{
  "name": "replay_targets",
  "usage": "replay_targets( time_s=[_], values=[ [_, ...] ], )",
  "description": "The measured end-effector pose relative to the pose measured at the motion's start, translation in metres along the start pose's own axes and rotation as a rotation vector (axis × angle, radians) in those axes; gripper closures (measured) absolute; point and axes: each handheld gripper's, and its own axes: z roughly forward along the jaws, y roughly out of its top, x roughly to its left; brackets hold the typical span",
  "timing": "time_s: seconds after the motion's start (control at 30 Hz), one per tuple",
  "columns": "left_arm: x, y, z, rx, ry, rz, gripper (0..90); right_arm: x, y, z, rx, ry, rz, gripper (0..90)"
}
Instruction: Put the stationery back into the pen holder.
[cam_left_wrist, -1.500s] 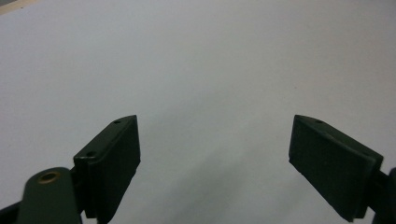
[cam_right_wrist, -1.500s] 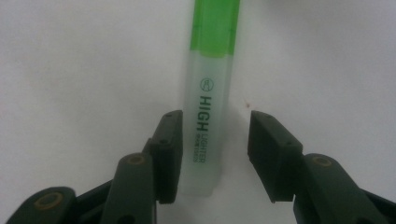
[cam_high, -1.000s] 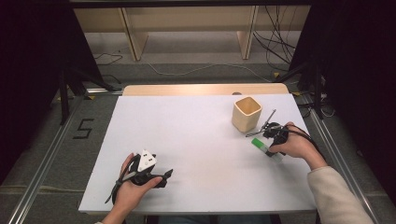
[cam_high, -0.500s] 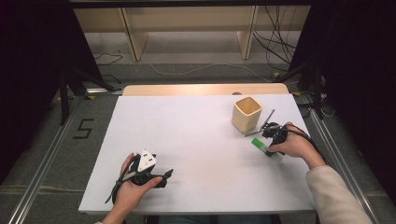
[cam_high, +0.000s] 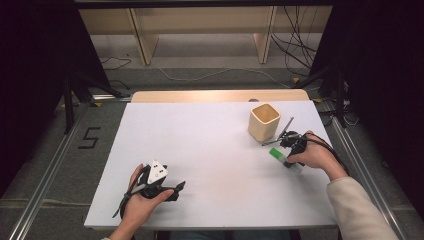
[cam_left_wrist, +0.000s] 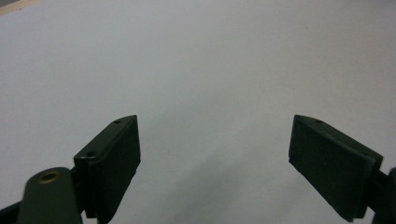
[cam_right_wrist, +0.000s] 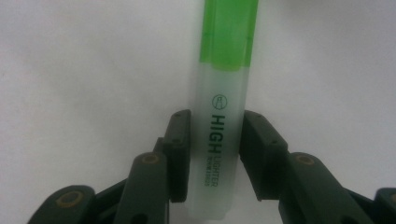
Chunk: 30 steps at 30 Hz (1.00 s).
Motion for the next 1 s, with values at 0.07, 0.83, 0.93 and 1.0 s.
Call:
replay_targets(
  time_s=[0.07,0.83,0.93,1.0],
  values=[
    [0.0000,0.0000,-0.0001,0.000,0.000,0.000,16.5,-0.0001,0.0000,0.0001,0.000,0.000,-0.002,65.4],
    [0.0003,0.0001,0.0001,0.000,0.000,-0.001,16.5,-0.0021,-0.0047,-0.0063,-0.031,-0.014,0.007,66.2],
    [0.0002,0.0000,0.0001,0.000,0.001,-0.001,16.5,-0.0015,-0.0054,-0.0074,-0.036,-0.008,0.011,66.2],
    [0.0002,0.0001,0.0000,0.000,0.001,-0.001,16.5,-0.0011,-0.0059,-0.0087,-0.035,-0.008,0.014,66.2]
  ],
)
